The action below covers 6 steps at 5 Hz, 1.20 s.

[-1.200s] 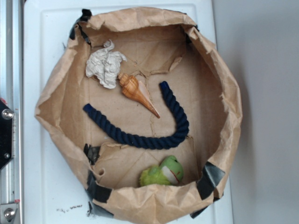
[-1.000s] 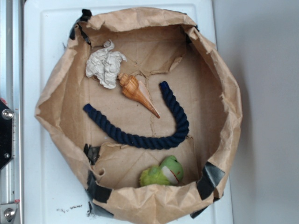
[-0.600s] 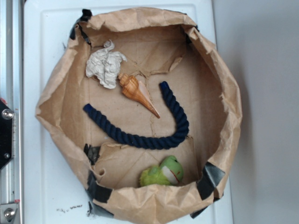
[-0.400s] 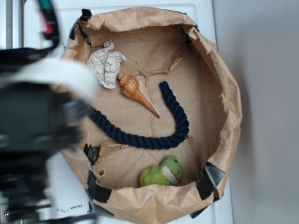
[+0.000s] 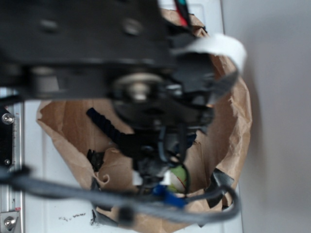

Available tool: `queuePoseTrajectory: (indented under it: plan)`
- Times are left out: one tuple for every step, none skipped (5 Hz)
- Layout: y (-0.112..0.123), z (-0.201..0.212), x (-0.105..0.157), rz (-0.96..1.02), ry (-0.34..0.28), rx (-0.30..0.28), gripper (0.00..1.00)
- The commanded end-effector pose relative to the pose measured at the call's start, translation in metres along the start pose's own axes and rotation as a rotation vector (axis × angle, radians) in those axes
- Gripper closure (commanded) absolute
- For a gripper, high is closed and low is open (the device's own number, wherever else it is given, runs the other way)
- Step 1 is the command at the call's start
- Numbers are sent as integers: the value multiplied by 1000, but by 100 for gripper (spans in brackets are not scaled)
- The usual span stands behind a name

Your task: Grab the blue rope.

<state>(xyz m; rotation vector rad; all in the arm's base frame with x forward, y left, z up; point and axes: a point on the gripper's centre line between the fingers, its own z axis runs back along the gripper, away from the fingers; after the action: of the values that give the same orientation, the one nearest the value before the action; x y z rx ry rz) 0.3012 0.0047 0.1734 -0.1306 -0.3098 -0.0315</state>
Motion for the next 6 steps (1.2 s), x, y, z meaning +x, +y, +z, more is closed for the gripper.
queuePoseTrajectory:
  plan:
    - [3, -24, -2, -115, -62, 7, 0]
    - [3, -17, -45, -211, -34, 42, 0]
    - [12, -28, -47, -219, -12, 63, 0]
    - [12, -28, -47, -219, -12, 63, 0]
    - [12, -28, -47, -219, -12, 63, 0]
    - [12, -28, -47, -219, -12, 63, 0]
